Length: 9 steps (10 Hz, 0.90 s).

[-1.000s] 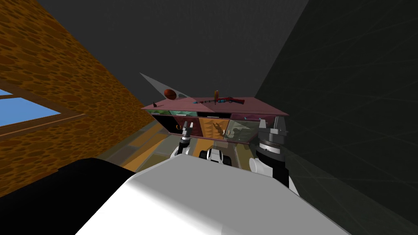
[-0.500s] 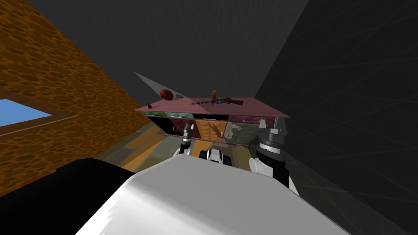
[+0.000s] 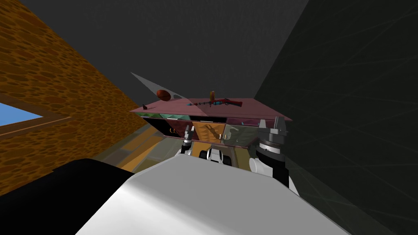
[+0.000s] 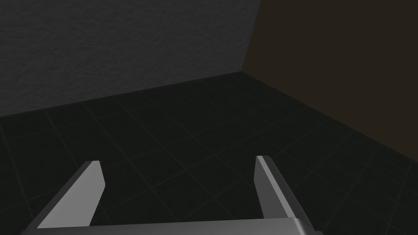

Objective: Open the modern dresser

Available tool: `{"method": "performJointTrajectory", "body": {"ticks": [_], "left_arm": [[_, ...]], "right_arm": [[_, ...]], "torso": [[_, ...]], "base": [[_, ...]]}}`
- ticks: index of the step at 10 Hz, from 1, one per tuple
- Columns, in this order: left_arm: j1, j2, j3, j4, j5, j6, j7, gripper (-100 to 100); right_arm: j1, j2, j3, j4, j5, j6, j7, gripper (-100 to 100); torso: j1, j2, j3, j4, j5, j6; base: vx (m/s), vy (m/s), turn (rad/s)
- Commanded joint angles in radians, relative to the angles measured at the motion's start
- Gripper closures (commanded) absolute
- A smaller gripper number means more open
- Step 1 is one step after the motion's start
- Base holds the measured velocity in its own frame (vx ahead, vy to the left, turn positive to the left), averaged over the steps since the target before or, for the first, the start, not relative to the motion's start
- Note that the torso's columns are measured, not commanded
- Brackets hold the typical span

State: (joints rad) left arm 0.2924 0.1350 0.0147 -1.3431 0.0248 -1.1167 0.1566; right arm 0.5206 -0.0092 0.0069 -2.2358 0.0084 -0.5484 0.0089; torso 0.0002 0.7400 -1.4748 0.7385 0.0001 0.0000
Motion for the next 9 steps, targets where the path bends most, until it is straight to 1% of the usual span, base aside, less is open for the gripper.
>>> {"method": "performJointTrajectory", "body": {"ticks": [1, 2, 5, 8, 9], "left_arm": [[-0.018, -0.012, 0.000, 0.077, -0.002, -0.048, -0.002, -100], [-0.018, -0.012, 0.000, 0.083, -0.002, -0.048, -0.002, -100], [-0.038, -0.023, 0.001, 0.167, -0.003, -0.095, -0.002, -100], [-0.052, -0.035, 0.002, 0.228, -0.004, -0.131, -0.003, -100], [-0.057, -0.047, 0.003, 0.252, -0.005, -0.145, -0.003, -100]], "right_arm": [[0.000, 0.000, 0.000, 0.000, 0.000, 0.000, 0.000, 0], [0.000, 0.000, 0.000, 0.000, 0.000, 0.000, 0.000, 0], [0.000, 0.000, 0.000, 0.000, 0.000, 0.000, 0.000, 0], [0.000, 0.000, 0.000, 0.000, 0.000, 0.000, 0.000, 0], [0.000, 0.000, 0.000, 0.000, 0.000, 0.000, 0.000, 0]], "torso": [[-0.001, -0.002, -0.001, 0.000, 0.000, 0.000], [-0.001, -0.004, -0.002, -0.001, 0.000, 0.000], [0.000, -0.001, 0.000, 0.000, 0.000, 0.000], [0.000, -0.001, -0.001, 0.000, 0.000, 0.000], [0.001, 0.000, 0.000, 0.000, 0.000, 0.000]], "base": [[0.138, -0.079, 0.002], [0.100, -0.052, 0.001], [0.092, -0.059, -0.002], [0.089, -0.063, 0.000], [0.088, -0.057, -0.001]]}}
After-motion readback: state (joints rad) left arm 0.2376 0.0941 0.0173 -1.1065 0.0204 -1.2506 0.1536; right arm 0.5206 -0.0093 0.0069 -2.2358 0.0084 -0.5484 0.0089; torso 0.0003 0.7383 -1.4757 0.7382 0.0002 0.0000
